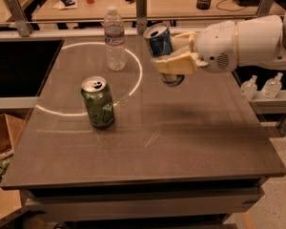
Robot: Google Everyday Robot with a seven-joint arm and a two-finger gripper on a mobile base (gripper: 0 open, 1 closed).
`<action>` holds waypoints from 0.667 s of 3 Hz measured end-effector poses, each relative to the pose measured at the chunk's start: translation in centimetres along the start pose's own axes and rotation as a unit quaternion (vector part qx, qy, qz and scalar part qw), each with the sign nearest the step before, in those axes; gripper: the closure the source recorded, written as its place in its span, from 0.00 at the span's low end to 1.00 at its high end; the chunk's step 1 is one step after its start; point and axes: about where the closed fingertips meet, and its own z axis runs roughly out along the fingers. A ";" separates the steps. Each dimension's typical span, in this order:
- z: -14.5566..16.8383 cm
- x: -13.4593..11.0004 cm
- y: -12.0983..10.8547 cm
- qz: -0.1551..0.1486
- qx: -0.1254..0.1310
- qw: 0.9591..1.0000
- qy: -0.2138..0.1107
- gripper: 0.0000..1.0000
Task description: Place redbull can upright
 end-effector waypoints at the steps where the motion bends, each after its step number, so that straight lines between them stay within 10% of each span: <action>1: 0.0 0.8 0.5 0.005 0.000 1.000 -0.003 1.00; 2: -0.6 2.5 1.2 0.017 0.007 0.999 -0.033 1.00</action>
Offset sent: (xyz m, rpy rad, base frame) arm -0.0262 -0.0360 -0.0427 0.1680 0.0007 -0.0554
